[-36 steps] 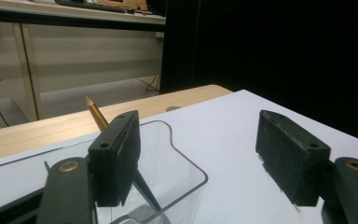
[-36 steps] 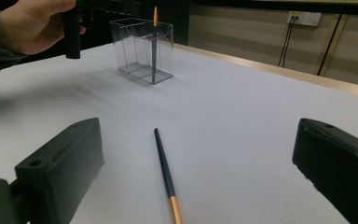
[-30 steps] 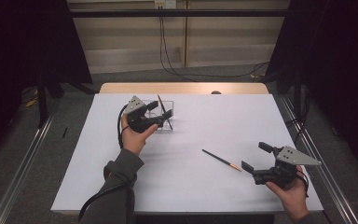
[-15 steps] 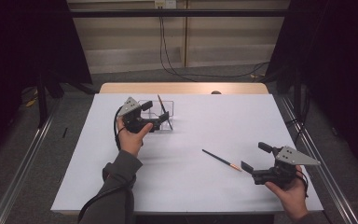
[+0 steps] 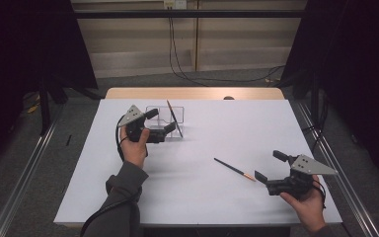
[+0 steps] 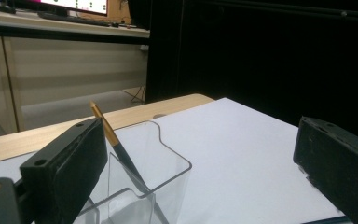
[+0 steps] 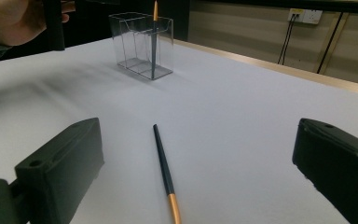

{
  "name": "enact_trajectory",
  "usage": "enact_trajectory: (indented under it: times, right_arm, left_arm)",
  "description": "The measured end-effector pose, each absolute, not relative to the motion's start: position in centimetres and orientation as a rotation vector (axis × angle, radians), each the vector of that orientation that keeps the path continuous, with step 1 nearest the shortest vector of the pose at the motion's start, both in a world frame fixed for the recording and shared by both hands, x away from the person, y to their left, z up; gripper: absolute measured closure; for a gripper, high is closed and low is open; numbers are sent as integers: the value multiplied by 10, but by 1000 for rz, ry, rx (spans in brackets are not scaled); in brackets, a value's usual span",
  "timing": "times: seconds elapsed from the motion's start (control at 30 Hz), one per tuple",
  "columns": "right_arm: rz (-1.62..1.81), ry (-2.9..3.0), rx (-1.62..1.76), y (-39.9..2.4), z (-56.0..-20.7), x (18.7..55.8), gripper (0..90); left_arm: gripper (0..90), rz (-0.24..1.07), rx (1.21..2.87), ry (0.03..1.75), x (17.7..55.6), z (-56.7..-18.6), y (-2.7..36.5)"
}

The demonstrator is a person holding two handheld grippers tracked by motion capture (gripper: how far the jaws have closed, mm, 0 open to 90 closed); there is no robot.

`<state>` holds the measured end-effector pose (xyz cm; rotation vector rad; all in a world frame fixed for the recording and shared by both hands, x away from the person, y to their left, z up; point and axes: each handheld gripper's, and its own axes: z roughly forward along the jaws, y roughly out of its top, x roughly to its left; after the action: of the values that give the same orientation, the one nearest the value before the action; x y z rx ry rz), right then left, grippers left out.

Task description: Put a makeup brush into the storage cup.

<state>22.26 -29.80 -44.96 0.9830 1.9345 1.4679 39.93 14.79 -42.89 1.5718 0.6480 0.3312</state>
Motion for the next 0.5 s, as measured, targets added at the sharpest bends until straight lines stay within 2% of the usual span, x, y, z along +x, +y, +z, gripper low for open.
enact_trajectory:
  times: [0.5]
  right_arm:
    - [1466, 1935, 987, -297, -450, 223, 12]
  left_arm:
    - [28, 319, 1586, 617, 389, -427, 156]
